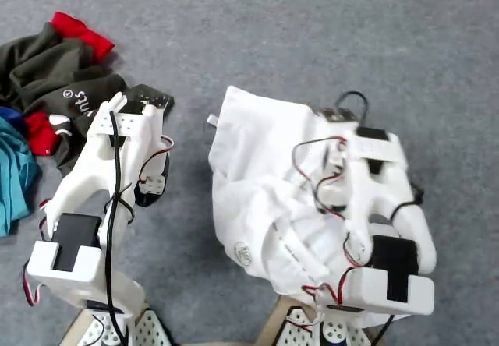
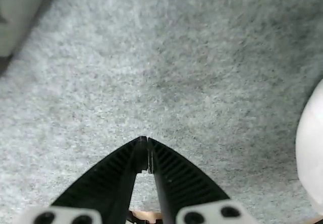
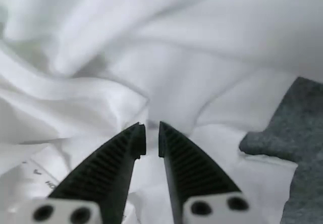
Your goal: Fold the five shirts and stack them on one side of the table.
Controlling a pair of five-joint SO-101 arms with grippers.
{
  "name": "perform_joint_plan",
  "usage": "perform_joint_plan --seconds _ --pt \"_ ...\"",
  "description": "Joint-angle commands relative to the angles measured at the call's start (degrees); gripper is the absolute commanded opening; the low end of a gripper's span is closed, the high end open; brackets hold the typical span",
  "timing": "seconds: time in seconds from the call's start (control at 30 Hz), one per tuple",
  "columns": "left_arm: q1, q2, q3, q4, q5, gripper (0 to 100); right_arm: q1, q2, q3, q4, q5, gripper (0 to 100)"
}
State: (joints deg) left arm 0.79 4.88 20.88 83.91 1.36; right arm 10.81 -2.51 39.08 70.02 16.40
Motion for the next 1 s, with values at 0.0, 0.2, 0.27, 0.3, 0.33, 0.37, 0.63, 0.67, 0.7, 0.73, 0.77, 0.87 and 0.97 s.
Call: perform_joint_plan --seconds 0.0,0.2,0.27,0.3,0.33,0.37,0.63,0.67,0.7,0.73,0.77,0.87,0.97 --pt "0.4 -0.5 -0.2 -0.3 0.6 3 7.0 -2.7 0.5 0.0 3.3 5.7" --pt "0.4 -0.5 -0.4 -0.3 0.6 3 9.4 -5.3 -1.7 4.7 6.2 5.7" --pt "0.4 -0.5 -0.4 -0.3 0.6 3 8.0 -8.3 -2.7 5.2 6.0 5.7" --pt "0.4 -0.5 -0.4 -0.3 0.6 3 6.9 -10.0 -3.1 5.5 5.1 5.7" --pt "0.4 -0.5 -0.4 -0.3 0.6 3 5.8 -11.2 -3.6 5.5 3.7 5.7" --pt "0.3 -0.5 -0.3 -0.3 0.6 3 4.2 -12.5 -4.0 5.5 2.1 5.7" --pt "0.1 -0.5 -0.1 -0.3 0.6 3 -12.0 -10.0 -2.3 1.8 -9.1 6.0" --pt "0.0 -0.5 -0.1 -0.3 0.6 3 -12.0 -8.6 -2.2 0.8 -10.4 6.0" --pt "-0.1 -0.5 0.0 -0.3 0.6 3 -11.9 -7.0 -2.2 0.1 -11.2 6.0" --pt "-0.1 -0.5 0.0 -0.3 0.6 3 -11.9 -5.4 -2.2 -0.4 -11.3 6.0" --pt "-0.1 -0.5 0.0 -0.3 0.6 3 -11.9 -4.0 -2.3 -0.4 -11.3 6.0" --pt "-0.1 -0.5 0.0 -0.3 0.6 3 -11.6 -0.9 -2.8 -0.5 -11.3 6.0" --pt "-0.1 -0.5 0.0 -0.3 0.6 3 -9.4 -0.2 -3.5 -0.6 -11.3 6.1"
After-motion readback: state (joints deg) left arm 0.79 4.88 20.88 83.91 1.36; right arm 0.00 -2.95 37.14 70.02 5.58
